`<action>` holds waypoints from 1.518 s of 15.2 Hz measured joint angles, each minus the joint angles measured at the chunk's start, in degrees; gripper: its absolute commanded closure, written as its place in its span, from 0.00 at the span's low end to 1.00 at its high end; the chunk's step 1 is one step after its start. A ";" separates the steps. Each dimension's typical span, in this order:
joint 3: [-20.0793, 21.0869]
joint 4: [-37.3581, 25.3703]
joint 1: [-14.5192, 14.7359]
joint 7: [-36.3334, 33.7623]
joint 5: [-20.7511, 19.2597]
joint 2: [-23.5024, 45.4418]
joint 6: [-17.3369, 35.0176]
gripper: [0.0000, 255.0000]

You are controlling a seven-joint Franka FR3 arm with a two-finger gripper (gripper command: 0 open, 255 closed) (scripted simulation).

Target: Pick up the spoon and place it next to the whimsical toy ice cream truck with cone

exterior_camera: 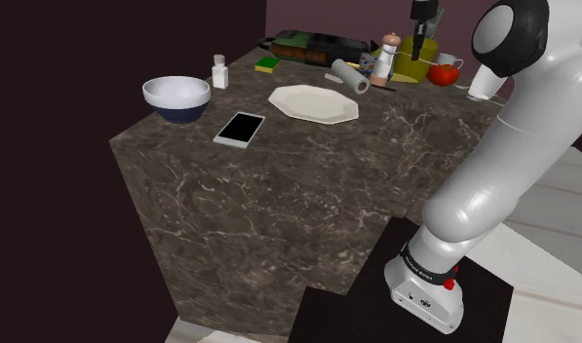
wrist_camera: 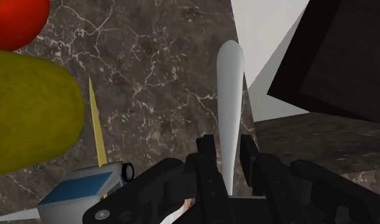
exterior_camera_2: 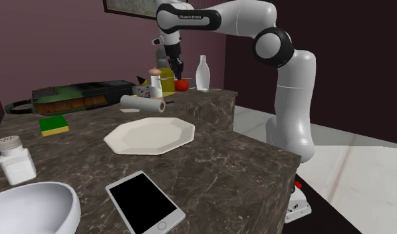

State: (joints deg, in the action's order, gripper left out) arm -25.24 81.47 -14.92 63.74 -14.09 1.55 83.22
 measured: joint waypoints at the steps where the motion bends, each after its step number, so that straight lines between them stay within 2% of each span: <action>1: 0.06 1.20 0.07 -0.29 -0.17 -0.44 0.75 1.00; 14: 0.46 14.92 0.45 -3.77 -1.56 -3.82 10.86 1.00; 23: 0.30 21.75 0.31 -5.27 -1.99 -4.32 17.05 1.00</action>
State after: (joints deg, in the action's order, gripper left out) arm -24.94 103.23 -14.61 58.47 -16.08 -2.77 100.27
